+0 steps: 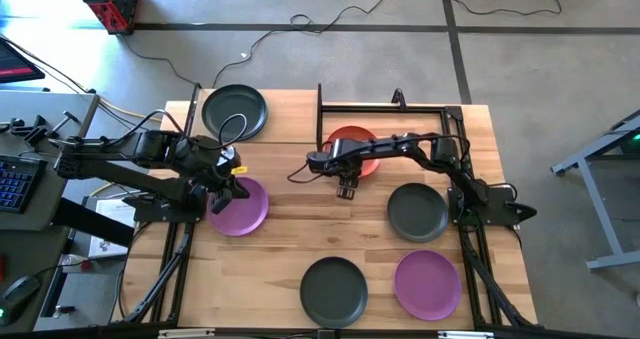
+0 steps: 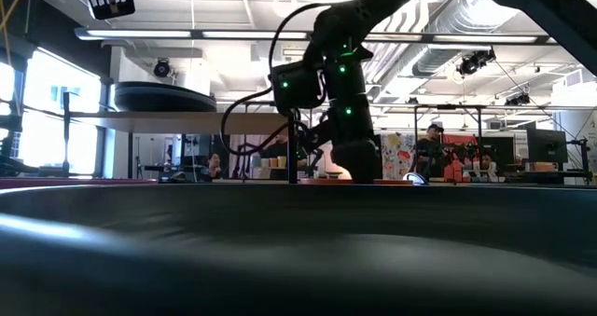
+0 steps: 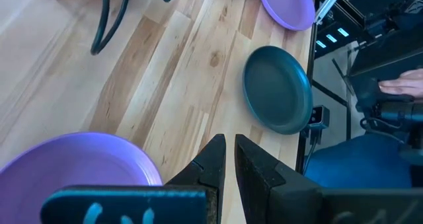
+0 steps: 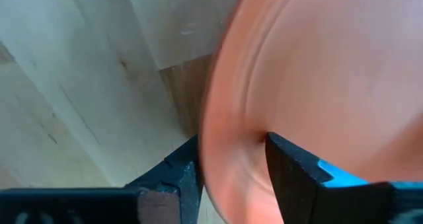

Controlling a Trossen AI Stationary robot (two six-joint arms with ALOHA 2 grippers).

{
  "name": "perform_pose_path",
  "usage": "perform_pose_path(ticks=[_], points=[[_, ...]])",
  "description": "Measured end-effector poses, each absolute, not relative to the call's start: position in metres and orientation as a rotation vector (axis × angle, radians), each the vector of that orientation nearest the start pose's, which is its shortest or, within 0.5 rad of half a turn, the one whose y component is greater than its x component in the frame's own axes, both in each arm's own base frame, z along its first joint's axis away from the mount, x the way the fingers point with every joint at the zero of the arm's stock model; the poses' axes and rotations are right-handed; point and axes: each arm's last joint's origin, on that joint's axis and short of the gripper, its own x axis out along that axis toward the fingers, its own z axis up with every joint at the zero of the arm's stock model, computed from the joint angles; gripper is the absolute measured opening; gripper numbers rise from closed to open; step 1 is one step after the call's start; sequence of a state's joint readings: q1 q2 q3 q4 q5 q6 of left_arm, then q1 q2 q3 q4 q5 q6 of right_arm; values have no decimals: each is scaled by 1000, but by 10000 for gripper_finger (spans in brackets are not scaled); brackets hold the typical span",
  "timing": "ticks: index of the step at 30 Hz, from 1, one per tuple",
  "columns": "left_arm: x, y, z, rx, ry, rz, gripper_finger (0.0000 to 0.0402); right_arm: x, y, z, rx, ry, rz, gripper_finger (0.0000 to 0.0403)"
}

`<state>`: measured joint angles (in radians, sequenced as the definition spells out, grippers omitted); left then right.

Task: Place and stack plates onto a shelf
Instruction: Stack the orange plate on top of the black plate on the shelf

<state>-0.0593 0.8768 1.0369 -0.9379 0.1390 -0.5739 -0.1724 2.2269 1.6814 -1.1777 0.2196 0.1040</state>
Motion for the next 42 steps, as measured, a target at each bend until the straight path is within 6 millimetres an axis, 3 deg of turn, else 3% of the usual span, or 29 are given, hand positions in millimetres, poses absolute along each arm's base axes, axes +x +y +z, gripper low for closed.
perform_pose_path(ticks=[4,9,15,24,34,42], points=[[152,-13,337,-573,812,40,23,400,-75,142,33,1714,-386,98],[152,-13,337,-574,812,40,23,396,-75,145,45,1737,-423,17],[152,-13,337,-573,811,40,23,389,-73,162,97,1731,-468,15],[153,-13,322,-572,863,58,23,374,-61,217,176,1609,-535,1],[153,-13,321,-620,864,83,23,343,-56,287,287,1373,-630,0],[157,-10,319,-725,835,232,23,316,-55,336,130,1196,-611,0]])
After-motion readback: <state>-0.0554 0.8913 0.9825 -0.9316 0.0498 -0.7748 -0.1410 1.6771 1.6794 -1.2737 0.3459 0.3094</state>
